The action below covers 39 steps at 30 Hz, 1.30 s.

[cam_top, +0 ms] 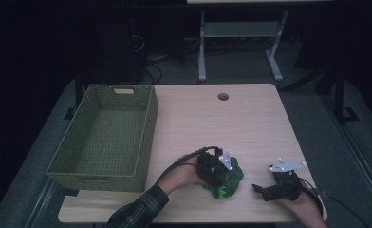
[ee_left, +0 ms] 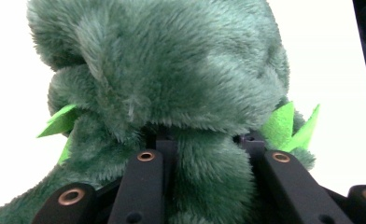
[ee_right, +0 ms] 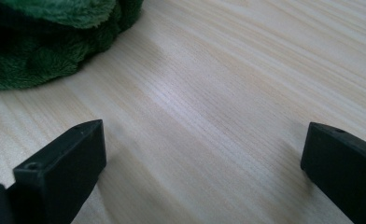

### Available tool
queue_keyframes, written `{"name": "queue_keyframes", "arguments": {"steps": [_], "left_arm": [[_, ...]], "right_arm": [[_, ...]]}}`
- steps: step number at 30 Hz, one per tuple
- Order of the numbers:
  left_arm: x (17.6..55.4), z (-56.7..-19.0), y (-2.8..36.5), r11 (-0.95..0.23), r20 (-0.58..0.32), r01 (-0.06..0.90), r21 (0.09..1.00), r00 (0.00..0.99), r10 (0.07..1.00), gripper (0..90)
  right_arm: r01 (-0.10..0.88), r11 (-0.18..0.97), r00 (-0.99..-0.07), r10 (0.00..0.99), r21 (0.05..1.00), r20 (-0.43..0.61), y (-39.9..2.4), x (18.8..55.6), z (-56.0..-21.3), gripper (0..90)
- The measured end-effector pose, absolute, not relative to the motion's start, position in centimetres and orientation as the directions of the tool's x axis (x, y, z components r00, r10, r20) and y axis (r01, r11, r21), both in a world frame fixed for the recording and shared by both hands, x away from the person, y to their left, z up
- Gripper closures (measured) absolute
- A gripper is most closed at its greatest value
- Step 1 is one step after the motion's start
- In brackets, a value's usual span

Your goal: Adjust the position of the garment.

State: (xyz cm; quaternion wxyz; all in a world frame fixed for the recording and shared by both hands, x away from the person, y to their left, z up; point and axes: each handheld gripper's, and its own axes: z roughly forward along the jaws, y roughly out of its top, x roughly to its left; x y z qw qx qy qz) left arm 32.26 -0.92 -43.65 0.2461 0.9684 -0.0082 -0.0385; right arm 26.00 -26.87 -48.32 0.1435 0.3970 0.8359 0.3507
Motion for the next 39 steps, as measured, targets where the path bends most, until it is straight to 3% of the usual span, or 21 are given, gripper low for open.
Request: {"name": "queue_keyframes", "arguments": {"steps": [14, 39], "left_arm": [[32.8, -40.5, -0.2, -0.897, -0.095, 0.053, 0.438, 0.995, 0.012, 70.6], [34.2, -35.0, 3.7, -0.862, -0.079, 0.117, 0.492, 0.993, 0.09, 70.0]], "right_arm": [[0.568, 0.434, -0.637, 0.77, 0.7, 0.04, -26.9, 26.0, -48.3, 0.0], [0.568, 0.434, -0.637, 0.77, 0.699, 0.04, -26.9, 26.0, -48.3, 0.0]]}}
